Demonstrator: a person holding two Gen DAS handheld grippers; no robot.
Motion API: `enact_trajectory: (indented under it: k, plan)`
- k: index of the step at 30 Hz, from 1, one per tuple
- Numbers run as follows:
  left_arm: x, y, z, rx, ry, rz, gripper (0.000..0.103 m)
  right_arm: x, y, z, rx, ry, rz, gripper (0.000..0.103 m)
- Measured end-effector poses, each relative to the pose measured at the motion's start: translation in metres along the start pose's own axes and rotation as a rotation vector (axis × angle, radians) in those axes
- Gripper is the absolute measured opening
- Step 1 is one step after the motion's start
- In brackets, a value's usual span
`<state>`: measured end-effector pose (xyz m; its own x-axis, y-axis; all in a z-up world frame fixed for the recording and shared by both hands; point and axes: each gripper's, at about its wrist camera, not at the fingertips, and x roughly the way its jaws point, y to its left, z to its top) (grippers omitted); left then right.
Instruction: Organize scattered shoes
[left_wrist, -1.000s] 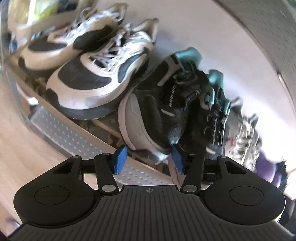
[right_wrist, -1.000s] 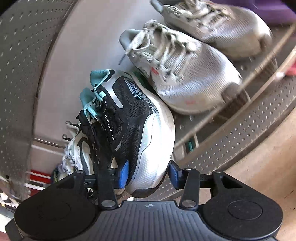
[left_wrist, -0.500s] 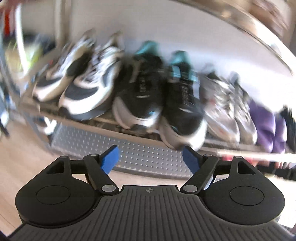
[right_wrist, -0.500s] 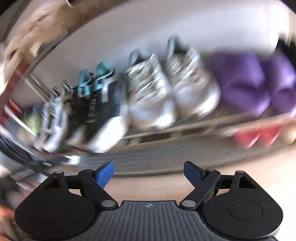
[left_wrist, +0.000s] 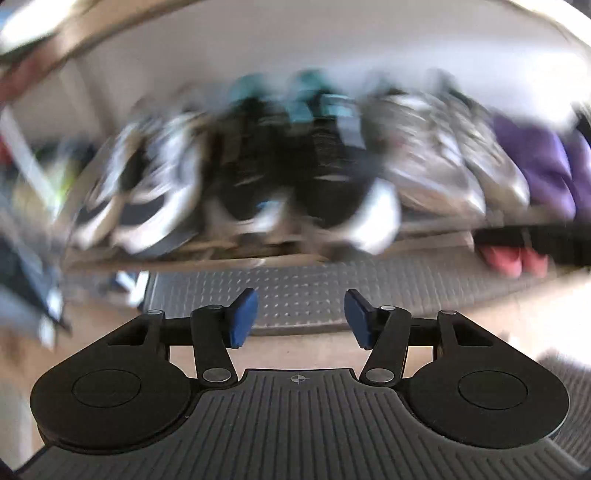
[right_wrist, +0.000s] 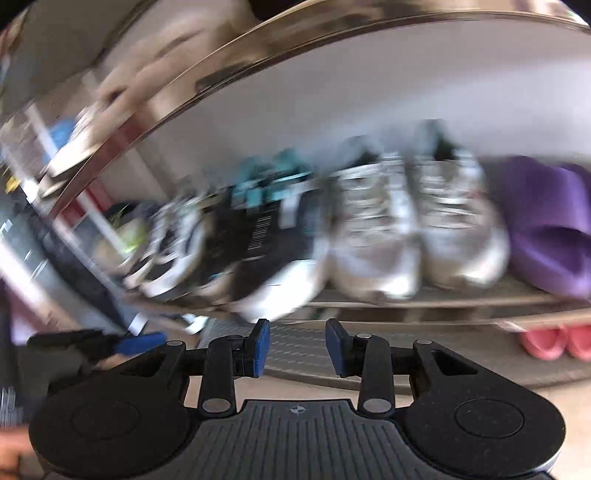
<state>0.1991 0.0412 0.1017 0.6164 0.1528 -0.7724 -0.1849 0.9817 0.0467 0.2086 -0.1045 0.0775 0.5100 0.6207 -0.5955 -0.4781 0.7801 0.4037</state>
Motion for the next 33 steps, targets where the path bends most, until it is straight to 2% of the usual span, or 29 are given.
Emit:
enact_trajectory:
  k: [3,6,8,10,16,19,22,23,24,27,28,30,33]
  plan:
    - [0.012,0.021,-0.001,-0.02,0.019,0.03,0.057,0.034,0.015,0.008,0.007,0.088,0.017,0.029]
    - [0.022,0.031,-0.001,-0.017,0.041,0.022,0.058,0.067,0.026,0.013,0.015,0.152,0.015,0.024]
    - [0.025,0.034,0.002,-0.018,0.037,0.031,0.058,0.08,0.032,0.016,0.009,0.129,-0.019,0.019]
    - [0.022,0.035,0.005,-0.033,0.018,0.026,0.059,0.092,0.033,0.019,0.025,0.12,-0.061,0.019]
    - [0.016,0.013,-0.001,0.008,-0.009,-0.002,0.066,0.098,0.034,0.019,0.017,0.057,-0.083,0.019]
    - [0.013,-0.001,-0.006,0.046,-0.016,-0.038,0.069,0.087,0.027,0.019,0.052,0.058,-0.103,0.028]
    - [0.01,-0.025,-0.012,0.109,-0.032,-0.103,0.069,0.043,-0.005,0.015,0.184,0.043,-0.116,0.033]
    - [0.009,-0.028,-0.011,0.114,-0.033,-0.112,0.069,0.028,-0.017,0.014,0.214,0.016,-0.12,0.035]
    - [0.007,-0.04,-0.012,0.121,-0.038,-0.152,0.069,0.017,-0.027,0.013,0.237,-0.011,-0.128,0.04]
    - [0.004,-0.06,-0.009,0.117,-0.057,-0.192,0.07,-0.021,-0.071,0.012,0.338,-0.157,-0.188,0.05]
    - [0.005,-0.066,-0.008,0.118,-0.067,-0.189,0.072,-0.028,-0.088,0.011,0.39,-0.185,-0.209,0.055]
    - [0.006,-0.081,-0.004,0.124,-0.094,-0.174,0.079,-0.038,-0.115,0.007,0.487,-0.215,-0.239,0.058]
    - [0.012,-0.104,0.001,0.158,-0.122,-0.16,0.079,-0.035,-0.144,0.006,0.605,-0.226,-0.238,0.062]
